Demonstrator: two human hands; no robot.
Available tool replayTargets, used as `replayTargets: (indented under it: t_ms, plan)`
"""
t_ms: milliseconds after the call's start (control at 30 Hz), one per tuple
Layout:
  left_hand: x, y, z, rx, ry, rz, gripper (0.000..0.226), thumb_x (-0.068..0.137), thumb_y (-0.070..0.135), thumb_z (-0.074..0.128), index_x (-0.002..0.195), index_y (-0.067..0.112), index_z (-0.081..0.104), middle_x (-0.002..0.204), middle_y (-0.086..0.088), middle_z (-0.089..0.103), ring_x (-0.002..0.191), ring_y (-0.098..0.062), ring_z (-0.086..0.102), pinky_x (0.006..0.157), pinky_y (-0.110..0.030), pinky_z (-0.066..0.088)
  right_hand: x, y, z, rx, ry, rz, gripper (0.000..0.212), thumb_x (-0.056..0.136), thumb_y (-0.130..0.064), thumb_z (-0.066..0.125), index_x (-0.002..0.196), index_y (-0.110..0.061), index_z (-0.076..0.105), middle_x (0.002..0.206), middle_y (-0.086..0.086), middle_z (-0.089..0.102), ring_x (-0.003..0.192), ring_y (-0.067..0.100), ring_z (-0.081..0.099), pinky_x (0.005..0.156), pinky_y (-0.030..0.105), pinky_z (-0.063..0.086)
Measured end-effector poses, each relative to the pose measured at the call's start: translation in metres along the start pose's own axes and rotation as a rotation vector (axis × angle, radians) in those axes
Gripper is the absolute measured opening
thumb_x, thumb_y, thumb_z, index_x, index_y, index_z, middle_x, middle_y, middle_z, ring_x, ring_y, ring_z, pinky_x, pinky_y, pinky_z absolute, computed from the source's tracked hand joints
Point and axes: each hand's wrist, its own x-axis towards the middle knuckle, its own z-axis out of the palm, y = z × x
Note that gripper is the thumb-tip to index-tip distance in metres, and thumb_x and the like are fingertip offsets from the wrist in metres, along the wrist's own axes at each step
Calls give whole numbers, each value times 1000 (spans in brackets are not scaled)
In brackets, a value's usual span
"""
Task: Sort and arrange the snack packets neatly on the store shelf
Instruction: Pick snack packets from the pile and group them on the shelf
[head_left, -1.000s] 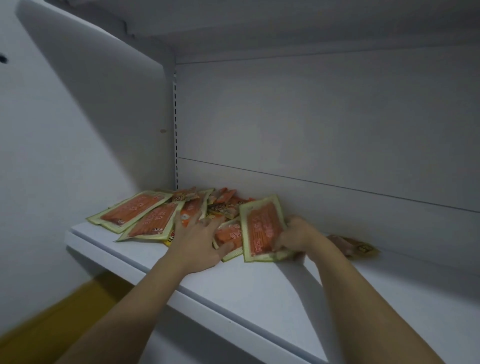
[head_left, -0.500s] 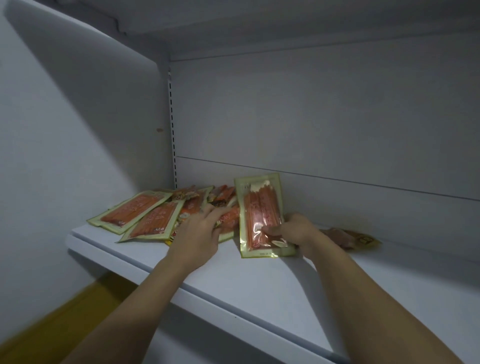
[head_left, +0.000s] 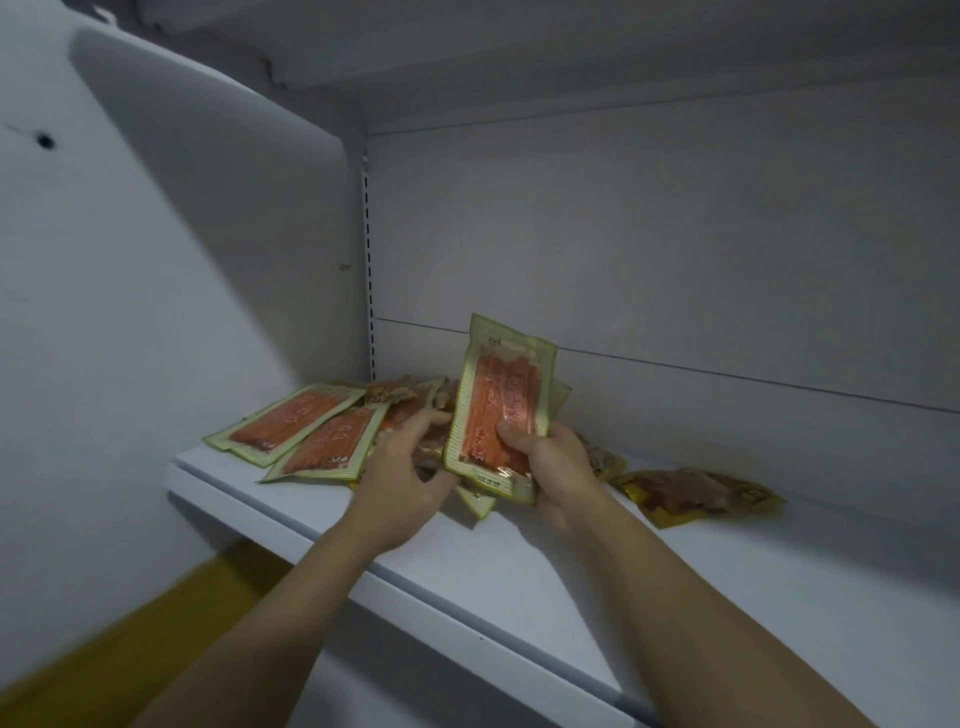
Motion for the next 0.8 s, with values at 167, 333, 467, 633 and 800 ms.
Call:
replayTargets:
  t_ms: [167, 333, 467, 633, 800]
  plan:
    - [0, -13, -19, 409, 127, -172, 31, 95, 33, 61, 123, 19, 63, 117, -1, 65, 105, -19, 59, 87, -36, 48, 6, 0, -16, -132, 144, -81, 25, 86, -5, 72, 105, -17, 61, 99, 7, 73, 90, 27, 71, 81, 42, 58]
    - [10, -34, -49, 968, 111, -533, 60, 88, 58, 50, 138, 24, 47, 138, -16, 53, 129, -40, 41, 102, -57, 32, 2, 0, -10, -168, 91, -107, 27, 89, -4, 68, 108, -21, 60, 101, 2, 73, 88, 21, 71, 70, 32, 57]
    - [10, -44, -50, 939, -179, -854, 89, 84, 79, 35, 154, 26, 19, 149, -13, 44, 135, -40, 41, 107, -61, 27, -9, 2, 2, -180, -22, -128, 35, 90, -5, 69, 116, -24, 57, 105, -1, 73, 92, 20, 72, 75, 34, 60]
    - [6, -38, -37, 875, -208, -639, 49, 94, 53, 44, 130, 21, 52, 126, -11, 60, 111, -31, 57, 93, -46, 48, -12, 2, 14, -148, -82, -75, 40, 86, -4, 73, 120, -17, 57, 106, 2, 73, 94, 21, 72, 74, 34, 60]
    - [6, -23, -39, 608, 150, -356, 30, 101, 34, 40, 91, 18, 64, 69, 2, 61, 63, -21, 58, 49, -27, 32, -3, -6, 22, 46, -86, 79, 21, 89, -5, 68, 110, -1, 68, 89, 10, 77, 75, 23, 75, 62, 34, 59]
